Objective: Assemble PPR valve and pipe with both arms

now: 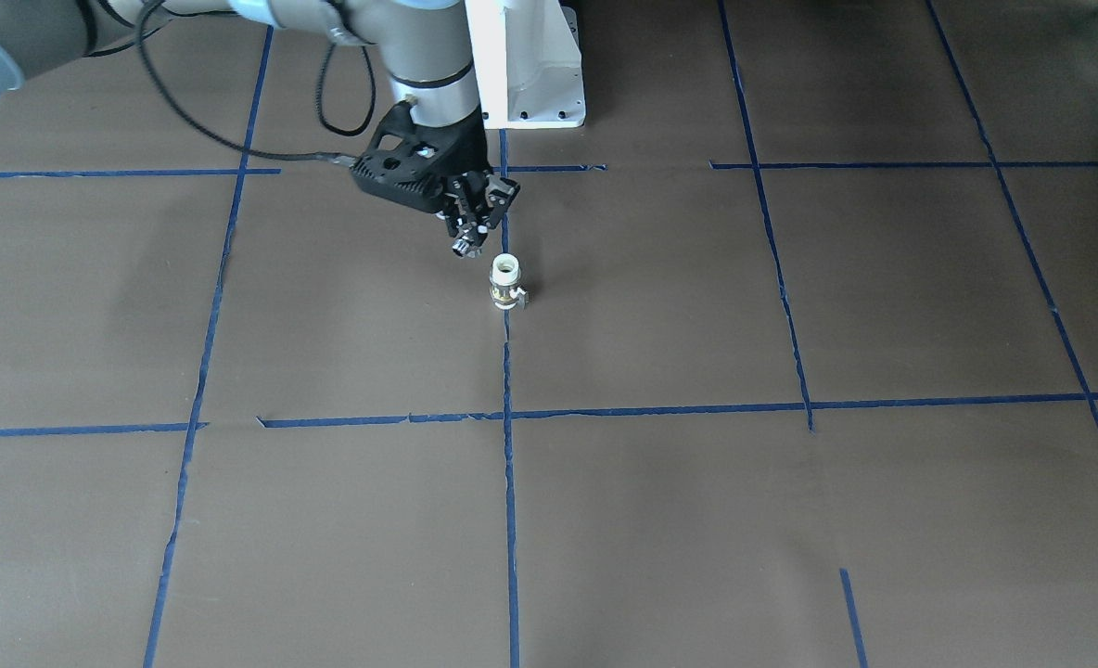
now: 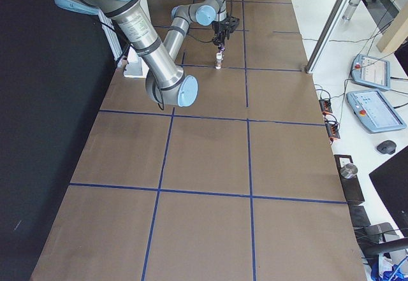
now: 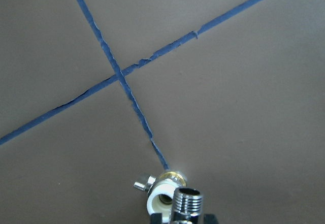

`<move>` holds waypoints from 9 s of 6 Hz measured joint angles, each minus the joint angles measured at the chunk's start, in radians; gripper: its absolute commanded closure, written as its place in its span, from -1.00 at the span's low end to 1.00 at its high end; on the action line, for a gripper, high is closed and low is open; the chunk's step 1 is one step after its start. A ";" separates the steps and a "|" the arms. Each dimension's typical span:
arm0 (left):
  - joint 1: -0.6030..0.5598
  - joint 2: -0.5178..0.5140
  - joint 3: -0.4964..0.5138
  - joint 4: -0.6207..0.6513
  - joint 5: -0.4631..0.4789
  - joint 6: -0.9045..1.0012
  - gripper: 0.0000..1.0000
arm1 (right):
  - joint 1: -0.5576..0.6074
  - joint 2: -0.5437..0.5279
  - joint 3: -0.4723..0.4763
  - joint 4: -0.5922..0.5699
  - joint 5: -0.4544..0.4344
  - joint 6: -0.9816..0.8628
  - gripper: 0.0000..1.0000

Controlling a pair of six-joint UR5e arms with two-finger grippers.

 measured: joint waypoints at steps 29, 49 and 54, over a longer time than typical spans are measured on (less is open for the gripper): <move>0.003 -0.003 0.031 -0.010 -0.004 0.007 -1.00 | 0.250 -0.046 -0.141 -0.003 0.270 -0.462 -1.00; 0.021 0.108 -0.033 0.024 0.005 0.036 -1.00 | 1.074 -0.904 -0.184 0.229 0.507 -1.951 -1.00; 0.021 0.114 -0.024 0.029 0.005 0.032 -1.00 | 1.071 -0.926 -0.185 0.275 0.514 -1.953 -1.00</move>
